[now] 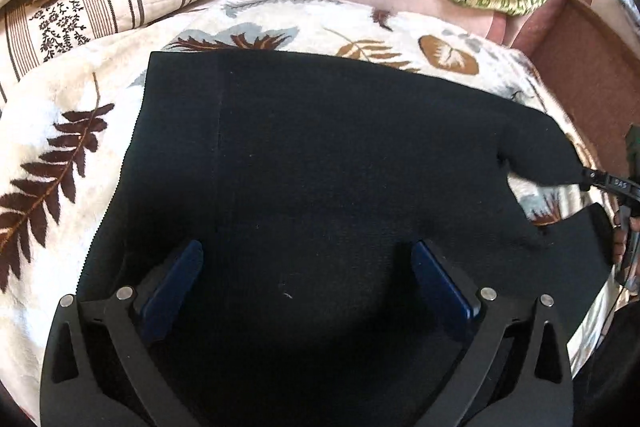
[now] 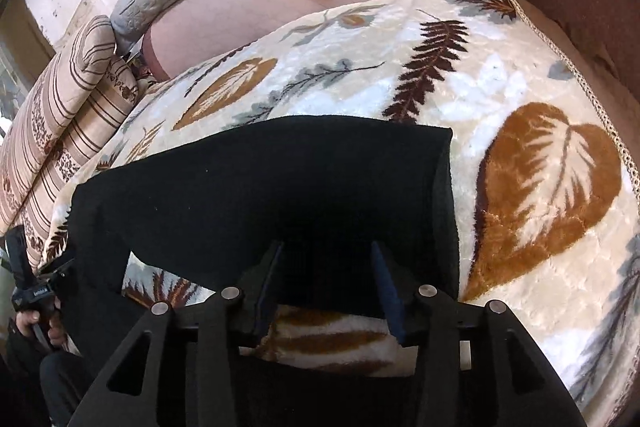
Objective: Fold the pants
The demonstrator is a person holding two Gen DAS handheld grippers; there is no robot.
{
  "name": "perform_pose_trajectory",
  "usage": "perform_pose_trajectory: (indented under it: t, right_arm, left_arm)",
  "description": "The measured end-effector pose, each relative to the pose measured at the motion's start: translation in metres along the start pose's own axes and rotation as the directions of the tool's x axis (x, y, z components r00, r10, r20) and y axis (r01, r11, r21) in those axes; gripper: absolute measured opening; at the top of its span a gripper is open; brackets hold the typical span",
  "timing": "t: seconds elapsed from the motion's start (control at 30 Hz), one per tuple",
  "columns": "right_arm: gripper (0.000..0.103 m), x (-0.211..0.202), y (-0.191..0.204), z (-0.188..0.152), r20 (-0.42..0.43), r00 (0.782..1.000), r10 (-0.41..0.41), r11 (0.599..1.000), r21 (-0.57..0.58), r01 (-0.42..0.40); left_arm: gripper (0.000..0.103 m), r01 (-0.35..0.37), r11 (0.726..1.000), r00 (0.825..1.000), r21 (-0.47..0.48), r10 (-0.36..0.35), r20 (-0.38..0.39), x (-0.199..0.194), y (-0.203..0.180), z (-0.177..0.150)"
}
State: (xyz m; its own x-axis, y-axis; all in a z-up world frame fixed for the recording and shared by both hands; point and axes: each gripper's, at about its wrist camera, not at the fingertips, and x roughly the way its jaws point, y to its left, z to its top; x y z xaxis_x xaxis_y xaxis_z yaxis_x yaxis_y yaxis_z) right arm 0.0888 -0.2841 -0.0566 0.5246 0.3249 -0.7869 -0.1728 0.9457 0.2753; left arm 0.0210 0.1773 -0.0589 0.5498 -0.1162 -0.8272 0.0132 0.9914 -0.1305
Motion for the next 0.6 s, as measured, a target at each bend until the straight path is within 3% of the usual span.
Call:
perform_pose_trajectory:
  t: [0.33, 0.6]
  right_arm:
    - [0.046, 0.0021, 0.0024, -0.0011, -0.010, 1.000, -0.005, 1.000, -0.030, 0.004]
    - [0.047, 0.0029, 0.0057, -0.0027, -0.010, 1.000, -0.015, 0.998, -0.055, 0.014]
  left_arm:
    - [0.103, -0.084, 0.996, 0.996, 0.037, 0.085, -0.033, 0.0087, -0.0096, 0.0011]
    - [0.103, -0.085, 0.996, 0.996, 0.040, 0.087, -0.029, 0.0091, -0.0092, -0.0004]
